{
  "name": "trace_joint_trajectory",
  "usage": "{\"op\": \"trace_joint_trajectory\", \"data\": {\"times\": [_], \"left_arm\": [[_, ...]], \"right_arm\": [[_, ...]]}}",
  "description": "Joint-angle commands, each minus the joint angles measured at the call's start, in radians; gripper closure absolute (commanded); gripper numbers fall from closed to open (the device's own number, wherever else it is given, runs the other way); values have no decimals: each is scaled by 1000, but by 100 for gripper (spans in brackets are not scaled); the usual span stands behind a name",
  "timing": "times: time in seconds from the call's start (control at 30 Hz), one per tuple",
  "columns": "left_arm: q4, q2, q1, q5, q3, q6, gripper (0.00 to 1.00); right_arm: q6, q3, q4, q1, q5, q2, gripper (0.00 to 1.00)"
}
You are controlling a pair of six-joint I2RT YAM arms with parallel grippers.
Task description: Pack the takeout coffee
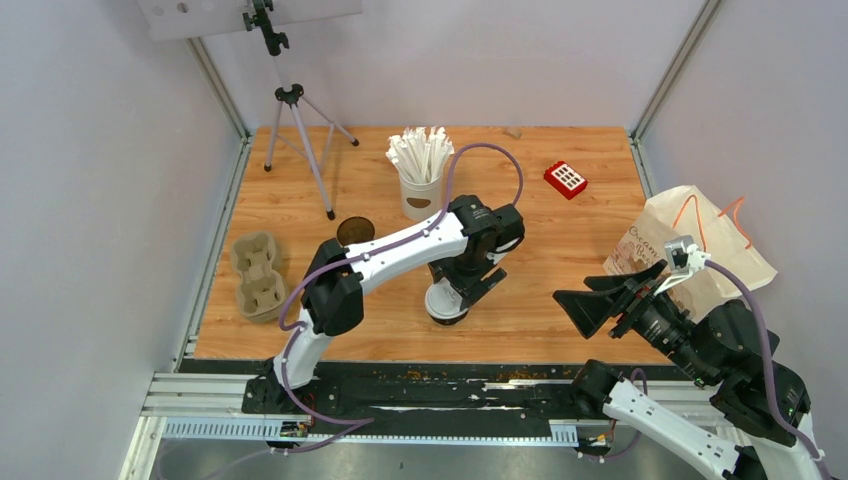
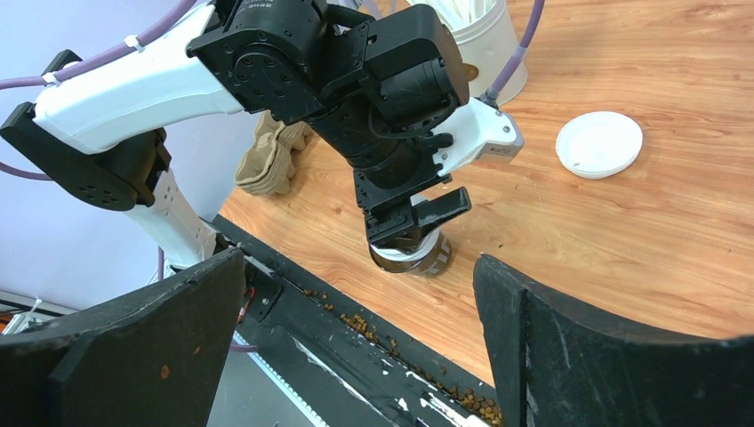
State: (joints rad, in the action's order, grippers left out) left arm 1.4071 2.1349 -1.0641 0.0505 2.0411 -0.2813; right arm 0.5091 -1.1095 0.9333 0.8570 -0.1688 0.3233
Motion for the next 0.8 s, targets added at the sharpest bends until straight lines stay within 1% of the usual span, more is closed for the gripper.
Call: {"op": "trace_joint_trajectory", "data": {"times": [0.0,0.23,0.57,0.77], "left_arm": [[24,15,9,-3,35,26,18],[38,11,9,-1,37,27,13],[49,2,10,-17,90,21,16],[61,-5,8,-25,76,22,16]], "right_arm": [[-37,-5,-9,4,-21,-8,0],[-40,11,-20,5,-10,-2,0],[-36,8,-8,5,-12,-8,0],[-33,16,-12,5,-8,-4,0]]}}
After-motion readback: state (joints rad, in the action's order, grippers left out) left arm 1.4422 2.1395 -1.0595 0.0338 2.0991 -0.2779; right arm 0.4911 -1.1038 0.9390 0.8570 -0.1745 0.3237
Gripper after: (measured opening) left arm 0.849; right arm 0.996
